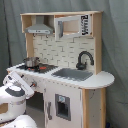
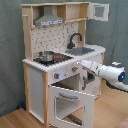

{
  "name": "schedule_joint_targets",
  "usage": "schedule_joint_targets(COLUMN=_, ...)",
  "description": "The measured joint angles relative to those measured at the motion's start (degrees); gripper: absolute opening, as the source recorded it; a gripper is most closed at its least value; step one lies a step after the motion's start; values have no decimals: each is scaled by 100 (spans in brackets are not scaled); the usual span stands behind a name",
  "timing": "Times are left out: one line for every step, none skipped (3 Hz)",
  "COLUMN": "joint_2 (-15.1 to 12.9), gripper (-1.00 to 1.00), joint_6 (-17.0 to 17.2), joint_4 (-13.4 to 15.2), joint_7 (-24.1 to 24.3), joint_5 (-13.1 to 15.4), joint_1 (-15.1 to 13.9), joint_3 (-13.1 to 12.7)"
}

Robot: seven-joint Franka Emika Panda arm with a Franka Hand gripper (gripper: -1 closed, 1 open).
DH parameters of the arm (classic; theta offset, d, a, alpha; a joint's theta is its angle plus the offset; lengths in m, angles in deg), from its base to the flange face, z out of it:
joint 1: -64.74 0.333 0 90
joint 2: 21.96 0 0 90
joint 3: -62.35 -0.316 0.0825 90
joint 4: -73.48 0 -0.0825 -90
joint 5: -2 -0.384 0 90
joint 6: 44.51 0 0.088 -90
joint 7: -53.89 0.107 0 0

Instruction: Play with the kitchen

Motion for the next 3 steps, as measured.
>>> schedule_joint_targets(joint_2=0, gripper=100, joint_6=-17, joint_4=-87, joint_7=1, joint_5=-537, joint_1=-178, joint_3=-258)
schedule_joint_targets(joint_2=1, gripper=100, joint_6=-17, joint_4=-229, joint_7=1, joint_5=-1096, joint_1=-336, joint_3=-530)
schedule_joint_targets(joint_2=2, gripper=100, joint_6=-29, joint_4=-306, joint_7=4, joint_5=-1603, joint_1=-509, joint_3=-798)
